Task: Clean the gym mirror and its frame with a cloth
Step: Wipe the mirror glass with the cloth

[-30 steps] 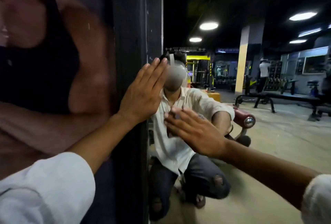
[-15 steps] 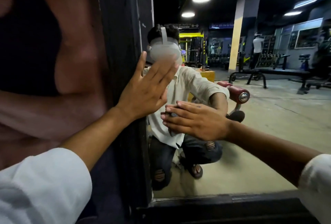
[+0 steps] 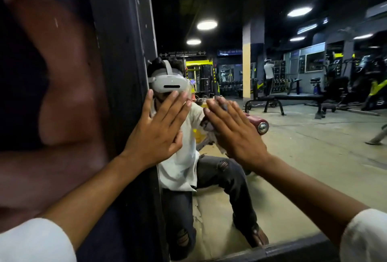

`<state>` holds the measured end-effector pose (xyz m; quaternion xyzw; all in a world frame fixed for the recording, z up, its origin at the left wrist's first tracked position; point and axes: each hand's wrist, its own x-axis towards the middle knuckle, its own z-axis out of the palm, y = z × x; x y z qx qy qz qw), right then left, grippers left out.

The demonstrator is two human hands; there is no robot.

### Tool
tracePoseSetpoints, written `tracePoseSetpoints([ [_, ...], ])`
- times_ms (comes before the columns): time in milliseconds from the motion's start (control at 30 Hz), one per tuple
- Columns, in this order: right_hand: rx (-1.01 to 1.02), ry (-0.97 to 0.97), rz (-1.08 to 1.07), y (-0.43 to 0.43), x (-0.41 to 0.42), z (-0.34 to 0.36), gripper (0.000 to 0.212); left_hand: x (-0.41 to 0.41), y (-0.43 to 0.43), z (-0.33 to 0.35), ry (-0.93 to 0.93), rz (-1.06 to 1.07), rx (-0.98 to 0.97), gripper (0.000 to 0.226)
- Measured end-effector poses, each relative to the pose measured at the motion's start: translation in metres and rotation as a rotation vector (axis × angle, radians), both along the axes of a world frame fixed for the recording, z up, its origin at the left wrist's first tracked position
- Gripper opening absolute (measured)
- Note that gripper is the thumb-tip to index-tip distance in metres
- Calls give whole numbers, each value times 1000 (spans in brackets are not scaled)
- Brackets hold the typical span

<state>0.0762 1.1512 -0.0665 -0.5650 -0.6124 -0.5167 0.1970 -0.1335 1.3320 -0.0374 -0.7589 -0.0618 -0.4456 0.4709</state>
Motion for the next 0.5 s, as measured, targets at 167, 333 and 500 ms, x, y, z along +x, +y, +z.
tracePoseSetpoints([
  [167, -224, -272, 48, 0, 3, -1, 73, 0, -1, 1, 3, 36, 7, 81],
  [333, 85, 110, -3, -21, 38, 59, 77, 1, -1, -1, -7, 40, -10, 82],
  [500, -133, -211, -22, -27, 54, 98, 71, 46, -31, 52, -192, -80, -135, 73],
])
